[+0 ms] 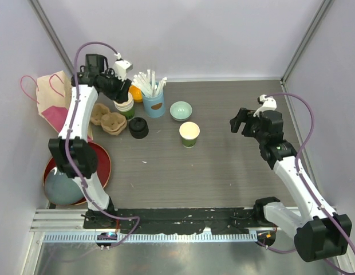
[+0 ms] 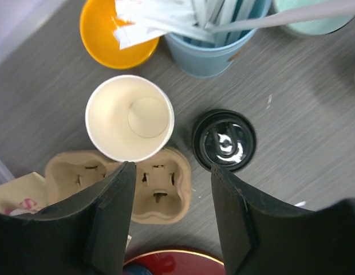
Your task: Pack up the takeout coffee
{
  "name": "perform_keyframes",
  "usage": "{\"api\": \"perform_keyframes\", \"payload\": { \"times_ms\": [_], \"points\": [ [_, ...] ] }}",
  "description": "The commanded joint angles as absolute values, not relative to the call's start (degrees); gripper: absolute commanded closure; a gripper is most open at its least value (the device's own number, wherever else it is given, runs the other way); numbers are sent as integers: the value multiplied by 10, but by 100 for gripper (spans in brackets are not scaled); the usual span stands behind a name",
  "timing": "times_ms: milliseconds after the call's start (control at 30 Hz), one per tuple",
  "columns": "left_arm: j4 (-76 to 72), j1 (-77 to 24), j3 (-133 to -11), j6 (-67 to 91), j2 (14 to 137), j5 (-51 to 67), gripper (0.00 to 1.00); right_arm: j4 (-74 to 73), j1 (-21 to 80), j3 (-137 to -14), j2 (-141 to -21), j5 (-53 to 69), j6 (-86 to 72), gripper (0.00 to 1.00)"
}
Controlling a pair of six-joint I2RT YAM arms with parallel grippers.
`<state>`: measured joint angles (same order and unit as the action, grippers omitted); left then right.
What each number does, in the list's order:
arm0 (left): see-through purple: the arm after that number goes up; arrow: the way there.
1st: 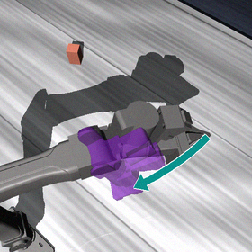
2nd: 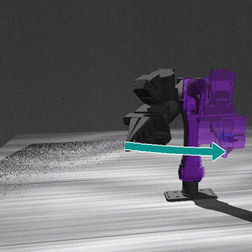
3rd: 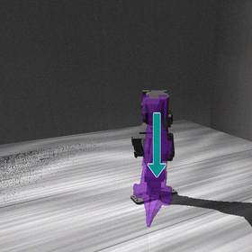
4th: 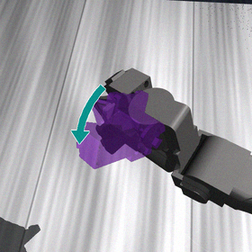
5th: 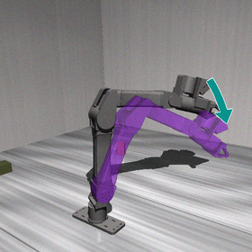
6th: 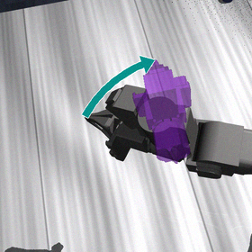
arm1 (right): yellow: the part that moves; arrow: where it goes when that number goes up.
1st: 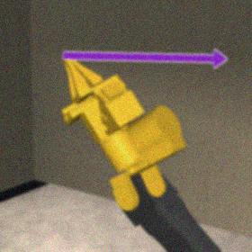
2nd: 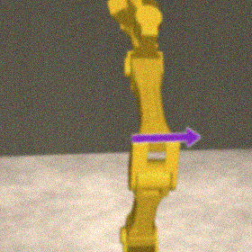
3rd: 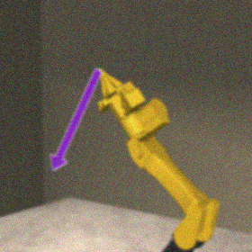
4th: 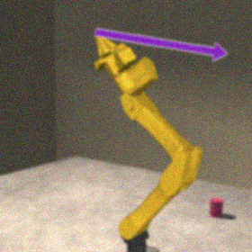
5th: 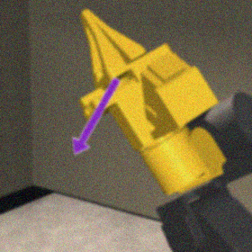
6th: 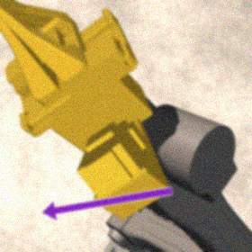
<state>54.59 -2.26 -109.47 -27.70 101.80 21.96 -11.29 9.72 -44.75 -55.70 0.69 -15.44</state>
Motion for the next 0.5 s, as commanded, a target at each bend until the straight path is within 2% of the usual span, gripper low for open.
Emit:
{"api": "perform_keyframes", "payload": {
  "times_ms": [0, 133, 467],
  "points": [
    [546, -18, -1121, -316, 1086, 196, 41, -103, 100, -461, -563, 19, -139, 10],
    [519, -18, -1117, -316, 1124, 185, 45, -107, 100, -463, -577, 33, -132, 11],
    [468, -18, -1106, -330, 1132, 189, 54, -110, 99, -468, -598, 61, -132, 10]
  ]
}}
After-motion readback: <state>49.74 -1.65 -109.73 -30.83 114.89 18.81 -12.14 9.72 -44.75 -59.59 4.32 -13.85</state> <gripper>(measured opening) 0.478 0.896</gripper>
